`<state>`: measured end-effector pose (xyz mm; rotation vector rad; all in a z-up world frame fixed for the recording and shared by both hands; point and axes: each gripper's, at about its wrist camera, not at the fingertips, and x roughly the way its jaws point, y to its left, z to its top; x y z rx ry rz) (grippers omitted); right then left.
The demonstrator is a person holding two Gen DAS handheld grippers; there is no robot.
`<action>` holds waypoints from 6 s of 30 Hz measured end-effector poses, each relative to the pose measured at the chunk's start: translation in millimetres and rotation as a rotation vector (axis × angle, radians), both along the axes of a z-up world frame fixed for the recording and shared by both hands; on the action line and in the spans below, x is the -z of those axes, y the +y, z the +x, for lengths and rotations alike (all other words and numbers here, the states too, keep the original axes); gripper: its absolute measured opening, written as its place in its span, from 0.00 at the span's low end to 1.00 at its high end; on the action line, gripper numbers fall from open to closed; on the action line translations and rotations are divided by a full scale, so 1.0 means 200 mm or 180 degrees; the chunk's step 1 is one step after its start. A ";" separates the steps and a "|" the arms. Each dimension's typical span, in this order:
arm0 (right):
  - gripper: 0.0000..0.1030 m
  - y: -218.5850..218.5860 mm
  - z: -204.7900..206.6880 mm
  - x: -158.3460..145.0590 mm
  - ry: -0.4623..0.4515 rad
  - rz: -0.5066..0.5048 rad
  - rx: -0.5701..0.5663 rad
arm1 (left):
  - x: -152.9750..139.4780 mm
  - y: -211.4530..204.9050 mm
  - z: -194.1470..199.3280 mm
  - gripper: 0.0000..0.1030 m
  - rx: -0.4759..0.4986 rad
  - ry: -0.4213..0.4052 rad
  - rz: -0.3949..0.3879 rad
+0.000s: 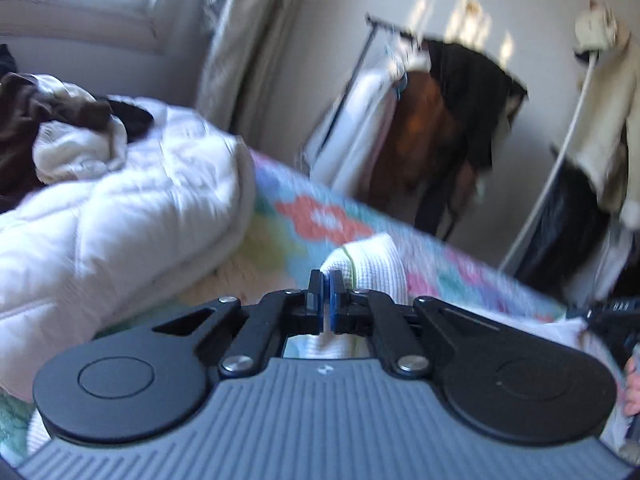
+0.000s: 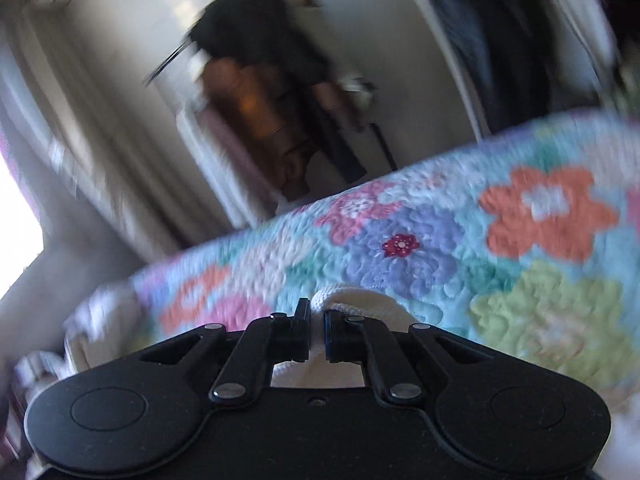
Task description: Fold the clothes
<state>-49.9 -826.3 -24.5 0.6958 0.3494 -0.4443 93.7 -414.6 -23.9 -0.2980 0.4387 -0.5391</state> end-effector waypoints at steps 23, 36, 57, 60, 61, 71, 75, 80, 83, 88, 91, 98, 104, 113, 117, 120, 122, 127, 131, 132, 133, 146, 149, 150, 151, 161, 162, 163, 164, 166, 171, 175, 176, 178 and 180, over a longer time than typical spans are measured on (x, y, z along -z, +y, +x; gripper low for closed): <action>0.52 0.72 0.51 -0.09 0.1504 -0.0993 -0.1527 | 0.22 -0.12 0.19 0.54 0.0843 0.1530 0.0182; 0.06 1.02 0.68 0.11 0.0974 -0.0668 -0.1955 | 0.25 0.01 0.32 0.55 0.0771 0.1798 -0.0016; 0.06 1.24 -0.81 -0.15 0.0218 -0.0150 0.0192 | 0.38 -0.30 -0.10 0.72 0.2408 0.2811 -0.0542; 0.06 1.26 -0.82 -0.10 0.0051 0.0100 -0.0060 | 0.44 -0.35 -0.16 0.79 0.2706 0.3120 -0.0730; 0.06 1.27 -0.81 -0.08 0.0077 0.0187 -0.0126 | 0.45 -0.37 -0.17 0.79 0.2743 0.3157 -0.0745; 0.08 1.24 -0.71 0.02 0.0195 0.0567 -0.0567 | 0.30 -0.40 -0.21 0.04 0.2620 0.2330 -0.0488; 0.19 1.15 -0.63 -0.04 0.0410 0.0390 -0.0563 | 0.20 -0.35 -0.13 0.04 0.2163 0.1805 -0.0132; 0.39 0.87 -0.43 -0.22 0.0770 -0.0280 -0.0542 | 0.22 -0.25 0.00 0.04 0.1798 0.1781 -0.0054; 0.41 0.66 -0.23 -0.28 0.1007 -0.0522 -0.0636 | 0.25 -0.26 0.01 0.04 0.1764 0.1791 0.0014; 0.54 0.43 0.13 -0.27 0.1643 -0.1053 -0.1008 | 0.31 -0.33 -0.01 0.06 0.1886 0.1878 0.0151; 0.55 0.32 0.25 -0.21 0.2010 -0.1487 -0.1053 | 0.34 -0.39 -0.01 0.06 0.1930 0.1830 0.0360; 0.57 0.00 0.34 0.00 0.2261 -0.1186 -0.1084 | 0.08 -0.40 0.08 0.04 0.1687 0.1040 0.0798; 0.52 -0.08 0.30 0.14 0.1974 -0.0729 -0.0704 | -0.06 -0.46 0.35 0.04 0.1332 0.0569 0.1199; 0.05 -0.18 0.25 -0.05 0.1117 -0.0967 -0.0457 | -0.45 -0.70 0.78 0.04 0.0452 -0.0354 0.1458; 0.05 -0.22 0.31 0.02 0.1189 -0.0939 -0.0530 | -0.44 -0.87 0.88 0.04 0.0324 -0.0663 0.1488; 0.05 -0.23 0.37 0.13 0.1444 -0.0921 -0.0474 | -0.30 -1.06 0.94 0.09 0.0234 -0.0675 0.1741; 0.07 -0.24 0.40 0.19 0.1646 -0.0896 -0.0404 | -0.22 -1.14 0.95 0.14 0.0309 -0.0451 0.1857; 0.43 -0.22 0.43 0.23 0.2065 -0.1133 -0.0135 | -0.04 -1.11 0.87 0.49 0.0516 -0.0341 0.1873; 0.47 -0.12 0.44 0.12 0.2023 -0.1333 0.0138 | 0.04 -1.00 0.84 0.50 0.0558 -0.0230 0.2019; 0.47 -0.08 0.39 0.08 0.1849 -0.1214 0.0127 | 0.04 -0.96 0.83 0.52 0.0558 -0.0113 0.2023; 0.48 -0.04 0.34 0.05 0.1675 -0.1095 0.0117 | 0.05 -0.91 0.82 0.53 0.0558 0.0005 0.2026; 0.56 0.74 -0.47 -0.10 0.1151 -0.0161 -0.0966 | -0.09 0.04 0.26 0.75 0.1044 -0.0351 0.2617; 0.57 0.90 -0.50 -0.12 0.1078 -0.0064 -0.1092 | -0.08 0.30 0.29 0.75 0.1040 0.0293 0.2217; 0.58 0.96 -0.49 -0.13 0.1073 -0.0047 -0.1106 | -0.06 0.38 0.29 0.75 0.1050 0.0539 0.2025; 0.58 1.01 -0.48 -0.13 0.1070 -0.0041 -0.1156 | -0.04 0.45 0.29 0.75 0.1064 0.0713 0.1861; 0.59 1.40 -0.12 -0.16 0.1149 -0.0202 -0.1411 | 0.07 0.61 0.14 0.34 0.0940 0.1223 0.0835; 0.59 1.43 -0.10 -0.16 0.1156 -0.0216 -0.1439 | 0.09 0.59 0.11 0.02 0.0986 0.1264 0.0816; 0.59 1.46 -0.07 -0.16 0.1161 -0.0234 -0.1468 | 0.11 0.57 0.09 0.03 0.1030 0.1310 0.0802; 0.59 1.48 -0.06 -0.17 0.1162 -0.0260 -0.1490 | 0.12 0.56 0.05 0.03 0.1011 0.1304 0.0787; 0.59 1.52 -0.02 -0.17 0.1174 -0.0299 -0.1510 | 0.10 0.56 -0.04 0.02 0.1007 0.1134 0.0856; 0.59 1.56 0.12 -0.18 0.1144 -0.0312 -0.1677 | 0.00 0.61 -0.23 0.02 0.1188 0.0752 0.0858; 0.59 1.60 0.29 -0.15 0.1201 -0.0170 -0.1944 | 0.11 0.58 -0.24 0.03 0.1515 0.1228 0.0878; 0.59 1.61 0.33 -0.14 0.1260 -0.0159 -0.1998 | 0.13 0.57 -0.23 0.03 0.1495 0.1245 0.0949; 0.59 1.64 0.41 -0.10 0.1439 -0.0224 -0.2031 | 0.15 0.59 -0.21 0.04 0.1459 0.1265 0.0932; 0.59 1.64 0.47 -0.07 0.1653 -0.0263 -0.1923 | 0.16 0.61 -0.18 0.04 0.1473 0.1345 0.0816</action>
